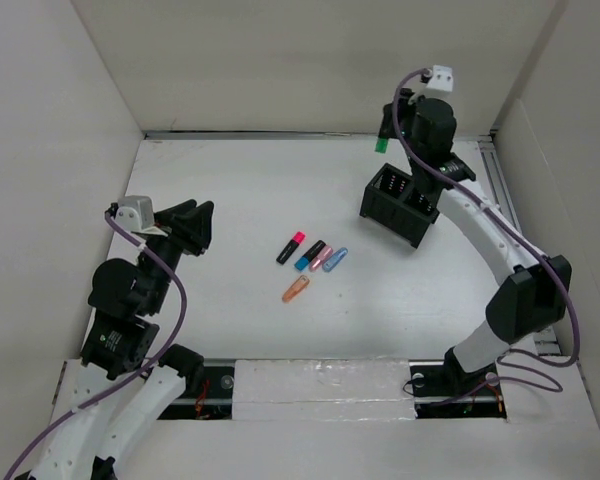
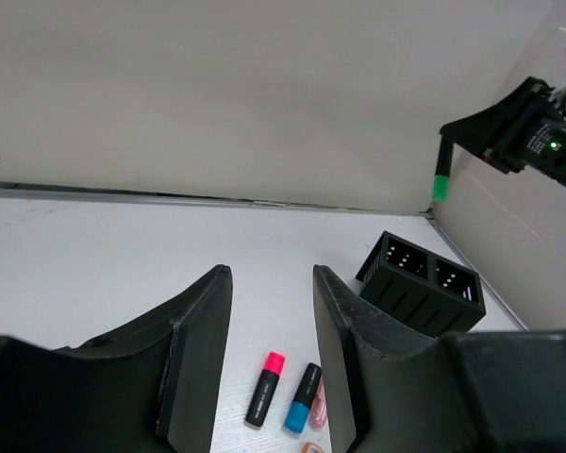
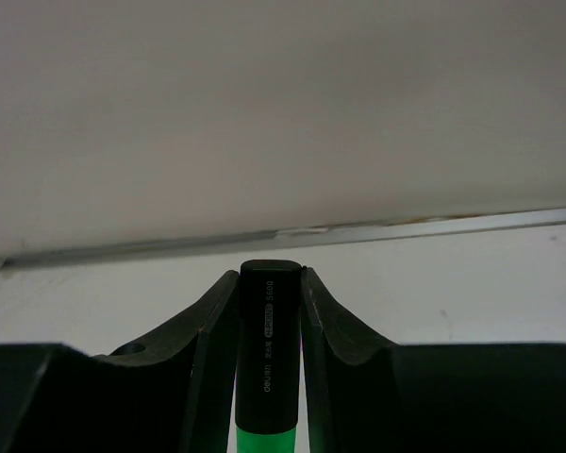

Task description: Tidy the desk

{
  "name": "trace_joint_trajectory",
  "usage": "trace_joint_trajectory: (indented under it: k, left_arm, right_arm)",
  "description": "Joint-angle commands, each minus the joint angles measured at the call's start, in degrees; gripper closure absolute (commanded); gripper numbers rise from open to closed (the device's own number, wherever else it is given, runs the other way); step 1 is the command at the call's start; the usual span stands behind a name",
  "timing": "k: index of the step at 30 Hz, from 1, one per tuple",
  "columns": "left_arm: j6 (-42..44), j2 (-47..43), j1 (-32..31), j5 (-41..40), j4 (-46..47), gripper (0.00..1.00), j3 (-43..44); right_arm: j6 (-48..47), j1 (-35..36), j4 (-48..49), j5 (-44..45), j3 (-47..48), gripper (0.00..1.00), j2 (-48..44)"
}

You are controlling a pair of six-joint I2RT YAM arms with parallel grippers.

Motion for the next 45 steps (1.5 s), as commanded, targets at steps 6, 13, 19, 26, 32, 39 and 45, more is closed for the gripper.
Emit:
trace_joint_trajectory:
  k: [6, 13, 19, 26, 32, 39, 45]
  left_arm:
    - [0.27, 1.04, -0.19, 0.16, 2.48, 0.65, -0.50]
    - [0.36, 2.00, -0.19, -0.02, 2.39, 0.64, -0.50]
    - [0.45, 2.44, -0.19, 0.24, 2.48, 0.64, -0.58]
    - [0.45, 2.53, -0.19, 0.07, 2.39, 0.64, -0.50]
    - [0.54, 2.97, -0.19, 0.07, 2.39, 0.64, -0.58]
    - [0.62, 2.97, -0.19, -0.19, 2.39, 0.64, -0.41]
    - [0.71, 3.15, -0.19, -0.46, 2.39, 0.64, -0.50]
  right_arm:
    - [-1.39, -4.27, 10.13, 13.14, -8.33, 1.00, 3.86]
    - [-1.56, -4.88, 13.11, 14.28, -12.01, 1.00, 5.71]
    - [-2.27, -4.36, 16.01, 17.44, -15.45, 1.00, 6.58]
    - [-3.15, -2.34, 17.16, 20.08, -18.35, 0.82, 7.11]
    - [-2.53, -0.76, 17.34, 17.97, -19.94, 0.27, 1.94]
    - [-2.09, 6.79, 11.02, 12.18, -19.84, 0.57, -3.16]
    - [1.24, 17.33, 8.47, -2.04, -23.54, 1.00, 0.86]
